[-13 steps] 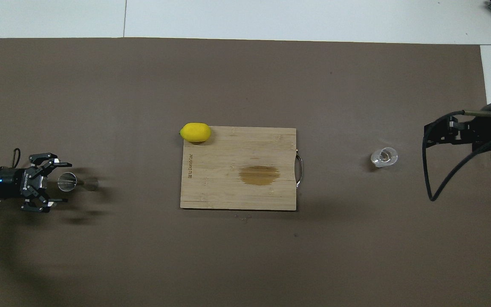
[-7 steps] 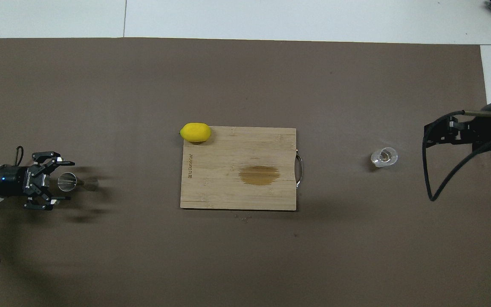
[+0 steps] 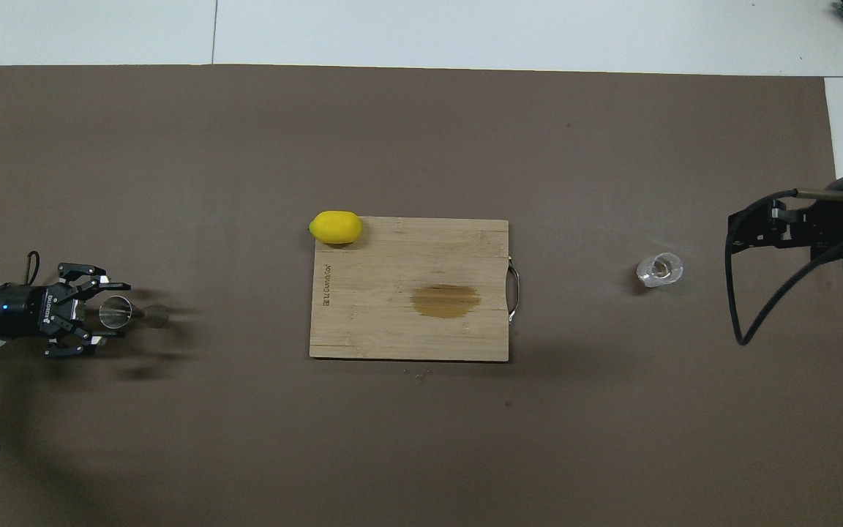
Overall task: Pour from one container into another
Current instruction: 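Close the left gripper on the metal cup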
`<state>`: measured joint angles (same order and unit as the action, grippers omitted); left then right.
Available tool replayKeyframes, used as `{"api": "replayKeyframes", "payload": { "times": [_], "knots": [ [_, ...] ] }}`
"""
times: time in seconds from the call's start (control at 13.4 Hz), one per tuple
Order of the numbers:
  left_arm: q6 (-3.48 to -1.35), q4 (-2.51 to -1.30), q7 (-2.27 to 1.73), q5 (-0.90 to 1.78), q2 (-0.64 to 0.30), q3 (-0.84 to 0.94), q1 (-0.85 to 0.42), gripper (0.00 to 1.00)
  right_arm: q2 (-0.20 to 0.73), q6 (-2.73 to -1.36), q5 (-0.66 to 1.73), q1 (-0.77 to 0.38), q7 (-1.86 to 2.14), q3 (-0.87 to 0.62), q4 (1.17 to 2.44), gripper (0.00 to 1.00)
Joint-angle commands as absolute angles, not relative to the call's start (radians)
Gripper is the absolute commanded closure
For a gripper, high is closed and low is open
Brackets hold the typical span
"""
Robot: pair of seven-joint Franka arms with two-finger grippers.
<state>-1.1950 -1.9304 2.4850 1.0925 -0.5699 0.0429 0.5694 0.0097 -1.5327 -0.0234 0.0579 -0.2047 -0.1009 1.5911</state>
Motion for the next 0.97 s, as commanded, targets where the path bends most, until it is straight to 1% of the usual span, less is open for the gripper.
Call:
{"api": "replayKeyframes", "payload": {
  "times": [0.0,0.15,0.22,0.3,0.37,0.6,0.82,0.9],
  "knots": [
    [-1.21,-1.936,2.507,1.097,-0.56,0.026,0.554,0.36,0.006,-1.522,-0.029,0.066,-0.189,-0.106,1.592,0.01],
    [-1.226,-1.936,2.508,1.097,-0.56,0.026,0.552,0.48,0.006,-1.522,-0.029,0.067,-0.19,-0.104,1.592,0.01],
    [-1.226,-1.936,2.508,1.097,-0.56,0.026,0.548,0.52,0.006,-1.522,-0.029,0.067,-0.189,-0.103,1.592,0.01],
    [-1.229,-1.934,2.507,1.097,-0.558,0.026,0.546,0.55,0.006,-1.522,-0.029,0.067,-0.189,-0.103,1.592,0.01],
    [-1.232,-1.934,2.508,1.097,-0.558,0.028,0.546,0.62,0.006,-1.522,-0.029,0.066,-0.189,-0.103,1.592,0.01],
    [-1.235,-1.933,2.505,1.098,-0.558,0.028,0.534,0.65,0.006,-1.522,-0.029,0.066,-0.189,-0.103,1.592,0.01],
    [-1.235,-1.931,2.502,1.103,-0.557,0.029,0.532,0.75,0.006,-1.522,-0.029,0.066,-0.189,-0.103,1.592,0.01],
    [-1.233,-1.931,2.499,1.103,-0.557,0.029,0.532,0.76,0.006,-1.522,-0.029,0.066,-0.189,-0.103,1.592,0.01]
  ]
}}
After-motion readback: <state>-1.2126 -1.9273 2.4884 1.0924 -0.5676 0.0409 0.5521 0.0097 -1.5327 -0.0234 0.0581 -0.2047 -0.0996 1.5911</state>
